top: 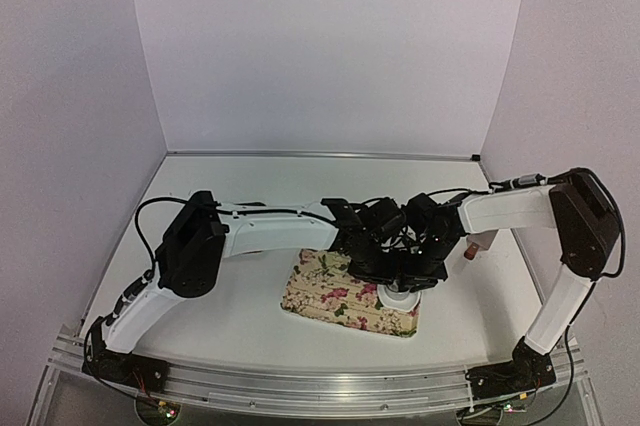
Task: Roll out the dumpling wrappers from the dough
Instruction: Press the dumpling wrapper onto the work surface.
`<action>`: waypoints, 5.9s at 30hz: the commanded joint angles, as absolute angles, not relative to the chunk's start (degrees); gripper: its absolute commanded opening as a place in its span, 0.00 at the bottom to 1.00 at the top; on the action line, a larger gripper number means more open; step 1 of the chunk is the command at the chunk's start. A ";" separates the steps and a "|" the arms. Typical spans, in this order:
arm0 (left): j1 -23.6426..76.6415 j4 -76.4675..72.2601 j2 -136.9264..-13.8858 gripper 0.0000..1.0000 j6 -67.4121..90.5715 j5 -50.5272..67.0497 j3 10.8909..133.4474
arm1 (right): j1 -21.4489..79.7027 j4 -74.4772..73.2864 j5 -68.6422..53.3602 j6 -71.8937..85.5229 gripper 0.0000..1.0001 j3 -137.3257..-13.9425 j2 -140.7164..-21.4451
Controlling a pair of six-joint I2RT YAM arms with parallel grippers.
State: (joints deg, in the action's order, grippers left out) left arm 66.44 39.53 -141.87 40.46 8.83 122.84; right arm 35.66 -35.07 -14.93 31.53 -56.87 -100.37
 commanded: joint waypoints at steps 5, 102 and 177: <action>67.62 40.26 -141.54 0.15 40.68 7.16 124.76 | 35.45 -38.42 -15.82 32.96 0.01 -56.85 -97.91; 55.46 34.50 -105.81 0.77 54.76 -0.81 75.59 | 47.38 -56.17 5.16 35.42 0.49 -74.98 -108.81; 55.46 33.86 -107.93 0.75 53.77 0.53 79.00 | 49.96 -39.19 -7.54 38.15 0.00 -60.25 -117.60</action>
State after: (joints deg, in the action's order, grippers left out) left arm 55.81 34.41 -111.68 52.55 1.72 76.93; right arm 48.51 -44.82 5.34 37.65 -65.52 -108.56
